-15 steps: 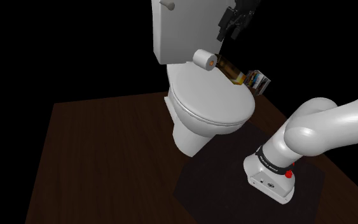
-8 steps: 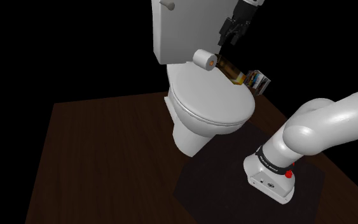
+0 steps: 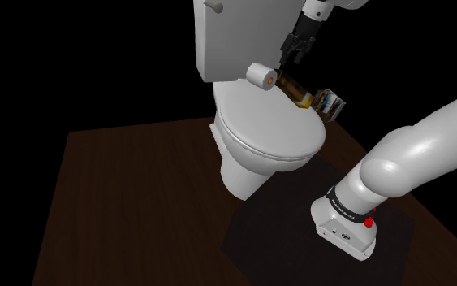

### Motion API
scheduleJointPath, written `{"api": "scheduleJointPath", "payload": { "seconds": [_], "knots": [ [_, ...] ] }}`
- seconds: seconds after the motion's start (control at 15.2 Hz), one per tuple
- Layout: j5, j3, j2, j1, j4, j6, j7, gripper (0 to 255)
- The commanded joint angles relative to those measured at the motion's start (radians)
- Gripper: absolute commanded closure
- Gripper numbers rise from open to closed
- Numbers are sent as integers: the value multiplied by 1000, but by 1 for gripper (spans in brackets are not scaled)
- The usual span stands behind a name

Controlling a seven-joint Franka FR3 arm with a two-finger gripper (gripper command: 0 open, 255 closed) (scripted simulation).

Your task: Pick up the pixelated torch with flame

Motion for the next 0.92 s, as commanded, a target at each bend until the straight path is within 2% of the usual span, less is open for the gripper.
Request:
{"api": "scheduleJointPath", "payload": {
  "seconds": [0.0, 0.46, 0.86],
  "knots": [
    [17, -31, 55, -9, 20, 18, -41, 0],
    [123, -121, 302, -53, 160, 45, -198, 0],
    [237, -151, 534, -131, 324, 28, -321, 0]
  ]
}}
